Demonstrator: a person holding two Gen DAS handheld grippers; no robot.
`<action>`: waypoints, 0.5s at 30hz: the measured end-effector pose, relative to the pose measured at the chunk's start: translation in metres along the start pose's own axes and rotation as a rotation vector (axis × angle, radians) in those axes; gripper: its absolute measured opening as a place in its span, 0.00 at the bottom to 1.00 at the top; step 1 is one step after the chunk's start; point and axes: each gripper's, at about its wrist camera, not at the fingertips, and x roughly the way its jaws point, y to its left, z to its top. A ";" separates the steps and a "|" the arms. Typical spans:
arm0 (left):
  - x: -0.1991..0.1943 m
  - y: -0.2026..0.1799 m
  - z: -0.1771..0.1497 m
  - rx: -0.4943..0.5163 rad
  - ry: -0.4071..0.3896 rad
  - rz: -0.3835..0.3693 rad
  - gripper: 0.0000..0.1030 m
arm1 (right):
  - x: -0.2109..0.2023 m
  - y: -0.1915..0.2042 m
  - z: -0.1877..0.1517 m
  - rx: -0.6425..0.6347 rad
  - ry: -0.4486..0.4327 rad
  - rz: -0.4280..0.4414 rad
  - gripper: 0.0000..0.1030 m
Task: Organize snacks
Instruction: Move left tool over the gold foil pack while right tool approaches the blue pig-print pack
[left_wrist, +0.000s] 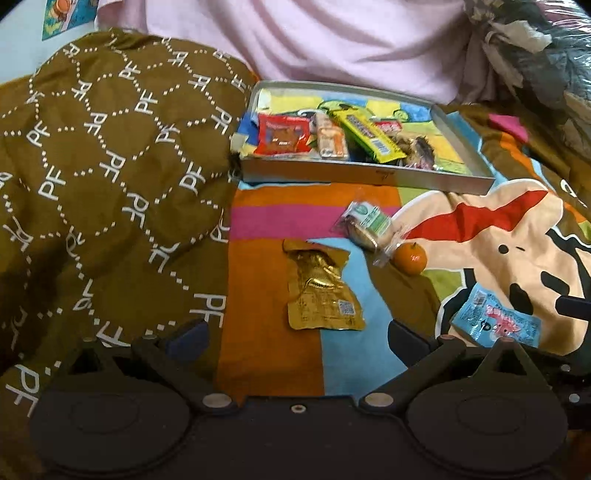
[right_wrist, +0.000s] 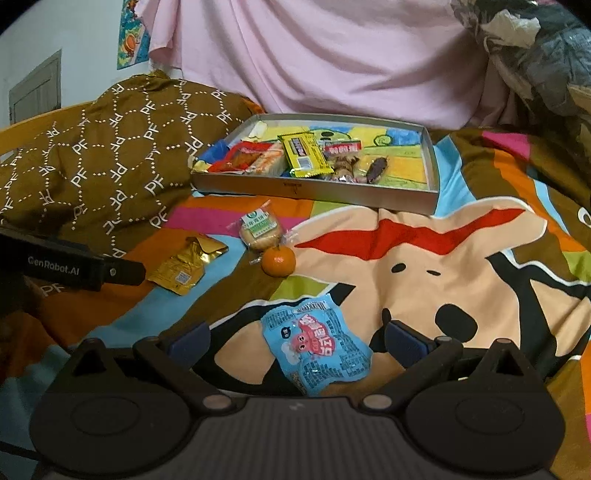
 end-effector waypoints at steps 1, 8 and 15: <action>0.001 0.000 0.000 -0.002 0.008 0.003 0.99 | 0.001 -0.001 -0.001 0.003 0.005 -0.001 1.00; 0.010 0.002 0.004 -0.008 0.027 0.012 0.99 | 0.007 -0.005 -0.002 0.016 0.030 0.004 1.00; 0.027 -0.001 0.024 -0.005 0.003 -0.020 0.99 | 0.014 -0.012 0.001 0.021 0.050 0.024 1.00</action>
